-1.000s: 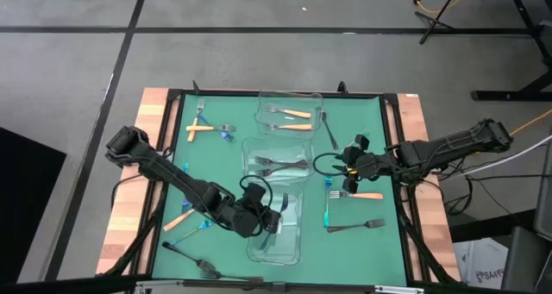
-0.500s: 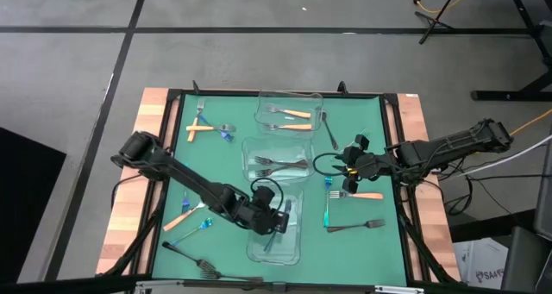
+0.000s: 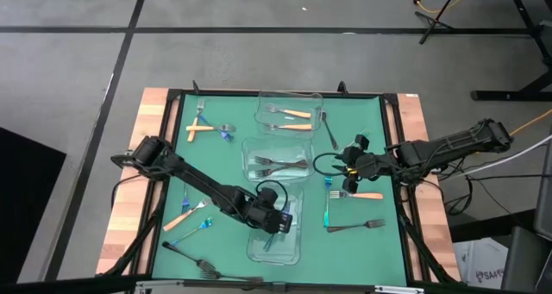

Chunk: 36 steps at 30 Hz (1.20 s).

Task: Sort silverware by color (type)
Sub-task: Put the blue fork into the bottom transparent bin

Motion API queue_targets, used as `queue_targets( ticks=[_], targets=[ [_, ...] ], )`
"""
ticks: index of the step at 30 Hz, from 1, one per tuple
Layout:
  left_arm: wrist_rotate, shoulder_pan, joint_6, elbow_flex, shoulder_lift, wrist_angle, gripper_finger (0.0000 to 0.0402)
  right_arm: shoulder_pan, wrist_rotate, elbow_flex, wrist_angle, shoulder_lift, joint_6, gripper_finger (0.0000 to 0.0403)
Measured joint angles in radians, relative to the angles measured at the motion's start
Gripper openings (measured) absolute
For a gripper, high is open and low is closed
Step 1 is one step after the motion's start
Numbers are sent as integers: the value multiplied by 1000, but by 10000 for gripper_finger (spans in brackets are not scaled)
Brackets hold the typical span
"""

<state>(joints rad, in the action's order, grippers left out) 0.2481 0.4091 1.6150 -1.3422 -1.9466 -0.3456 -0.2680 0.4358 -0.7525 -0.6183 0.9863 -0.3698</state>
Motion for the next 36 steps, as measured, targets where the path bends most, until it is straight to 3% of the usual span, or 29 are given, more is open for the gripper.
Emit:
queue_targets(
  ticks=[36],
  targets=[
    [-4,-1,2,0,-30,10,48,0,-1,0,-1,0,0,131]
  ],
)
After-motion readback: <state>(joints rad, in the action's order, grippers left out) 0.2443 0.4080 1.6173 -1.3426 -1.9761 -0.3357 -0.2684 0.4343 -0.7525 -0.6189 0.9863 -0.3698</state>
